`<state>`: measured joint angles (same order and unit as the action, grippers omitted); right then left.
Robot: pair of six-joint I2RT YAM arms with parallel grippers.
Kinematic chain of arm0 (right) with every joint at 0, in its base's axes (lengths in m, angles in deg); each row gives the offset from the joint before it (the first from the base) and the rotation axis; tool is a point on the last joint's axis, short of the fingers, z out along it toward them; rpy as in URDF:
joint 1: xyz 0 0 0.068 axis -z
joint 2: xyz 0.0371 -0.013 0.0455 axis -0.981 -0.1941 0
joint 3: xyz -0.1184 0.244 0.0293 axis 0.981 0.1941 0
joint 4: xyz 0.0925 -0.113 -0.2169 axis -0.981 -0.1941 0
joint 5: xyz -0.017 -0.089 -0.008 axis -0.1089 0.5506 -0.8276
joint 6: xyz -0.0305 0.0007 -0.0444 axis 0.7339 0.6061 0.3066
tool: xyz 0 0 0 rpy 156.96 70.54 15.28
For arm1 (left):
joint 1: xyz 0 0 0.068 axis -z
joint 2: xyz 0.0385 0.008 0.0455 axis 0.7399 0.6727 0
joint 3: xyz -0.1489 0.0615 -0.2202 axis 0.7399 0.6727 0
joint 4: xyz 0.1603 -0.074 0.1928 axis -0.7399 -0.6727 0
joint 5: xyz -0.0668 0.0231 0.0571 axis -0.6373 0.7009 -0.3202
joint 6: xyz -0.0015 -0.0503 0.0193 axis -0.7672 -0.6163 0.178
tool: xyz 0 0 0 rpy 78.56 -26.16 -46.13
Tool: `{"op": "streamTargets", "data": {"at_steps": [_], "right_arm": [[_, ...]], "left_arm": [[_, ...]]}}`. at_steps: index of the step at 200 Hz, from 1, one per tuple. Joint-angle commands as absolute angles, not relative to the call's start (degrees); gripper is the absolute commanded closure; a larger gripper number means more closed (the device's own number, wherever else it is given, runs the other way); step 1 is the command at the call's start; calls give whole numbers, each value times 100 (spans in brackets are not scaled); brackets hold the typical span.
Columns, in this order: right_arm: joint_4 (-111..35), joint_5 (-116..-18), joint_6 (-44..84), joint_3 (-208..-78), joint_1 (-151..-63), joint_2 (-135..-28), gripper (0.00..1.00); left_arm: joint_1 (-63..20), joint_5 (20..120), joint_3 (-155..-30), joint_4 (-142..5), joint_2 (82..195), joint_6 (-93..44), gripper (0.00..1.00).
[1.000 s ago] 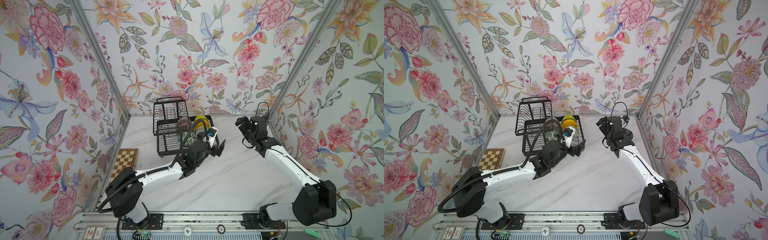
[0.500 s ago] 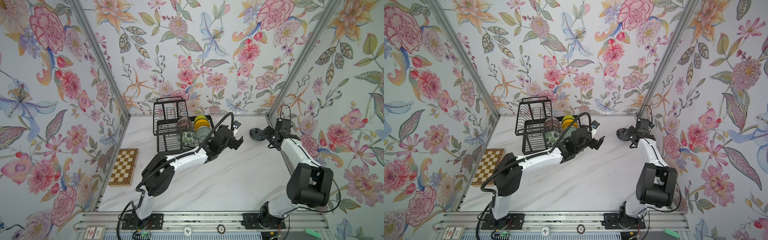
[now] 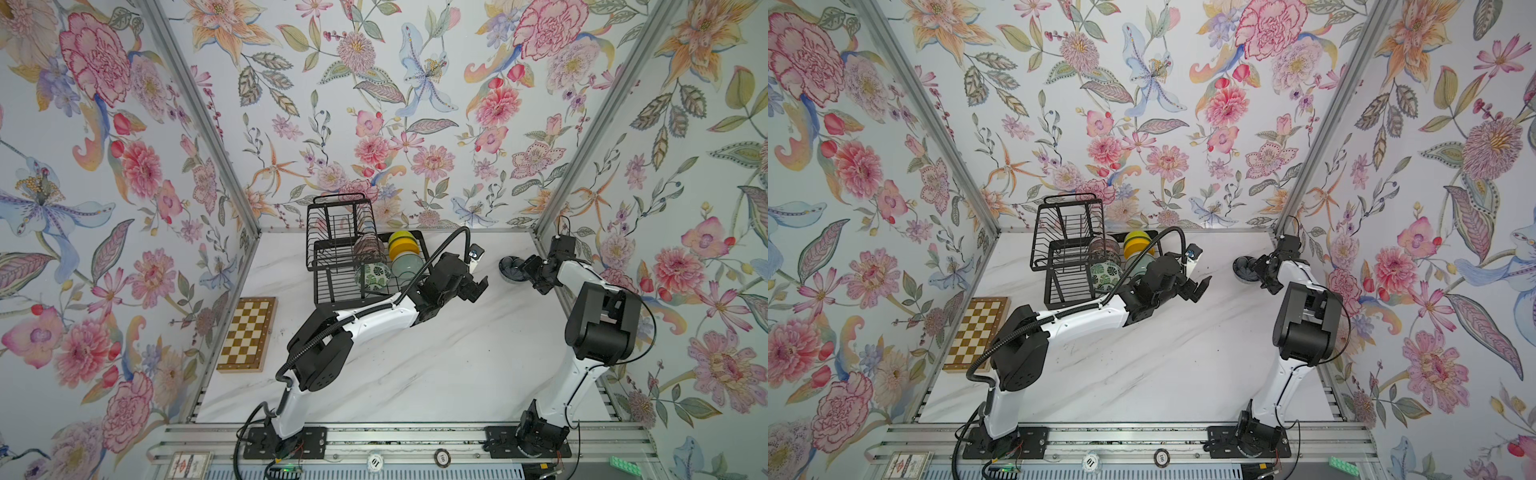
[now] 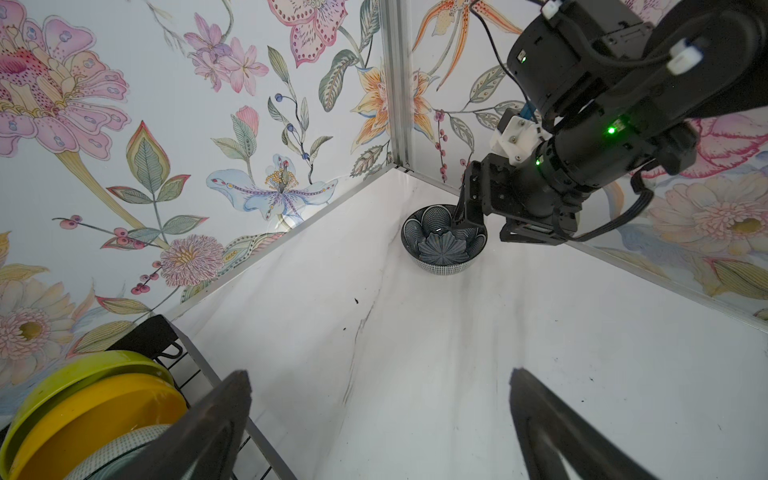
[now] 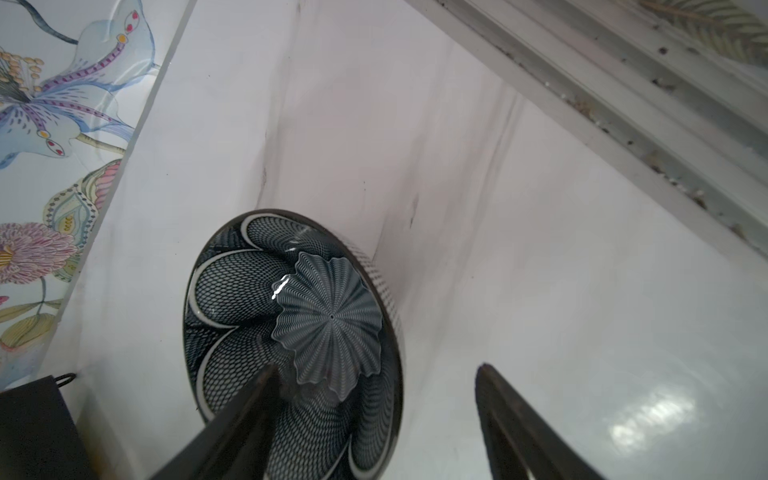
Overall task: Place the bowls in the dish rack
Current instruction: 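Grasp the dark patterned bowl's rim with the right gripper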
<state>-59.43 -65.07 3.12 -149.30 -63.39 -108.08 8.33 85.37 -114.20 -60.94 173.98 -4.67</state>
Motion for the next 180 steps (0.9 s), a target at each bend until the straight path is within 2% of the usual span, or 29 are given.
{"op": "streamTargets", "data": {"at_steps": [1, 27, 41, 69, 91, 104, 145, 180], "right_arm": [[-5864, -6638, 364, -15090, -6339, -10957, 34], [-5896, -6752, 382, -15266, -6315, -11235, 52], [-5897, -6795, 406, -15313, -6304, -11347, 57], [-5931, -6858, 487, -15347, -6303, -11485, 73], [-5909, -6866, 498, -15216, -6307, -11378, 93], [-5897, -6875, 520, -15073, -6306, -11197, 100], [-5797, -6813, 598, -14590, -6381, -10220, 100], [-5447, -6501, 846, -14119, -6843, -9195, 100]], "left_arm": [[879, 8525, -11179, -6003, 17347, -643, 1], [881, 8534, -11009, -5988, 17235, -717, 1], [879, 8546, -10937, -5982, 17175, -761, 1], [879, 8547, -10819, -6001, 17047, -824, 1], [874, 8577, -10755, -6051, 16974, -800, 1], [871, 8611, -10683, -6030, 16904, -814, 1], [627, 8506, -10453, -6327, 16393, -1104, 1], [-23, 7754, -10036, -6430, 15692, -2027, 1]]}}
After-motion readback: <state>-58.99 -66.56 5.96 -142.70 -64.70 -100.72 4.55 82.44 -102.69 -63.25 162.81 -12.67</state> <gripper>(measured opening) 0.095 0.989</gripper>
